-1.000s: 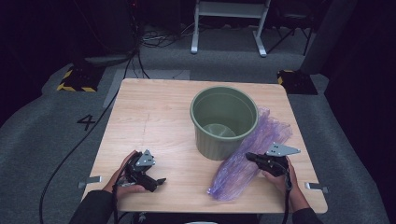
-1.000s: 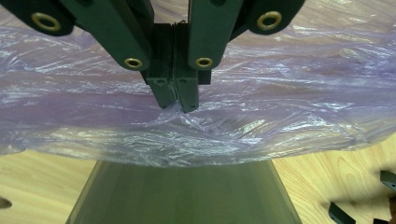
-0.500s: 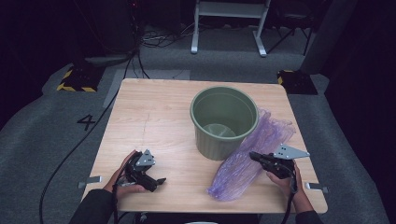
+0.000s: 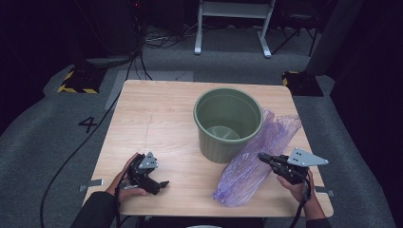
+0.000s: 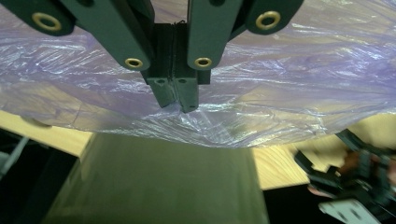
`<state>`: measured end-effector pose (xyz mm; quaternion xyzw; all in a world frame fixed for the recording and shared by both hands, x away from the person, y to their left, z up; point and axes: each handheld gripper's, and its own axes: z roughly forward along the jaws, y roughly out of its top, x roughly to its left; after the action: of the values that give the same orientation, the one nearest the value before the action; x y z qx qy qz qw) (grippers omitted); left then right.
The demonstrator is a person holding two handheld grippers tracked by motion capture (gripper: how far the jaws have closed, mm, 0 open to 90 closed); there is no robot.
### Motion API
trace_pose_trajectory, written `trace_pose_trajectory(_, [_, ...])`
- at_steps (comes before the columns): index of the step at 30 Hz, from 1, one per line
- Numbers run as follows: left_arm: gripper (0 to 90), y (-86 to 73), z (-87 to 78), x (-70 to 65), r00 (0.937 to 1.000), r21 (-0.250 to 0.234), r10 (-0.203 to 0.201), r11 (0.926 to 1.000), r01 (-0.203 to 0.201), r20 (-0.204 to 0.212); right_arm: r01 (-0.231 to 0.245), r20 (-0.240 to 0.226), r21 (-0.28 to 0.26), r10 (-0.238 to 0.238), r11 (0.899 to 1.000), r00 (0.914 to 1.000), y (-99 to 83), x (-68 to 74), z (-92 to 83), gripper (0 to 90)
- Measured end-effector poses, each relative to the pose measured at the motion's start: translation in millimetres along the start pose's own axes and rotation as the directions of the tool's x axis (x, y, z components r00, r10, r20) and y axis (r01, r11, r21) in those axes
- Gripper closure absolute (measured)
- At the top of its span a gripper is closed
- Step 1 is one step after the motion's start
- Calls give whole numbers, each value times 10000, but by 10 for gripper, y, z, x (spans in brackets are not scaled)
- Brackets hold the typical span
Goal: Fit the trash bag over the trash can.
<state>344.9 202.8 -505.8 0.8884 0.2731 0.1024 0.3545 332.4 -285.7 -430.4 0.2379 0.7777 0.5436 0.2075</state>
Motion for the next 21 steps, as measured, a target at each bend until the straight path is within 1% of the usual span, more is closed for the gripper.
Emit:
trace_pose_trajectory(1, [0, 0, 0, 0, 10000, -2, -3, 10000, 3, 2, 62, 5, -227, -62, 9997, 10000, 49, 20, -51, 900])
trace_pose_trajectory(2, [0, 0, 0, 0, 10000, -2, -3, 10000, 3, 2, 84, -16, -362, -84, 9993, 10000, 72, 25, -74, 900])
trace_pose_trajectory(3, [0, 0, -1, 1, 10000, 9, 14, 10000, -14, 1, 84, -16, -362, -84, 9993, 10000, 72, 25, -74, 900])
trace_pose_trajectory(4, [0, 0, 0, 1, 10000, -6, 1, 10000, -1, 2, 147, -34, -547, -149, 9984, 9999, 112, 31, -110, 900])
trace_pose_trajectory(8, [0, 1, 1, 0, 10000, -4, -13, 10000, 13, -8, 283, 8, -654, -283, 9975, 9996, 154, 37, -151, 900])
trace_pose_trajectory(13, [0, 2, 2, 0, 10000, -9, -14, 10000, 14, -14, 330, 48, -696, -327, 9970, 9995, 168, 32, -176, 900])
trace_pose_trajectory(16, [0, 1, 1, -3, 10000, -2, -37, 10000, 37, -33, 369, 63, -787, -365, 9962, 9993, 189, 41, -211, 900])
trace_pose_trajectory(17, [0, 2, 2, -2, 10000, -3, -36, 10000, 36, -33, 406, 61, -829, -402, 9957, 9992, 195, 58, -249, 900])
trace_pose_trajectory(19, [0, 4, 4, -1, 10000, -10, -34, 10000, 34, -31, 476, 203, -750, -462, 9960, 9987, 193, 72, -281, 900])
trace_pose_trajectory(20, [0, 4, 4, -1, 10000, -10, -34, 10000, 34, -31, 476, 203, -750, -462, 9960, 9987, 193, 72, -281, 900])
trace_pose_trajectory(21, [0, 7, 5, 0, 10000, 15, -33, 10000, 33, -41, 463, 250, -797, -444, 9957, 9987, 194, 76, -317, 900])
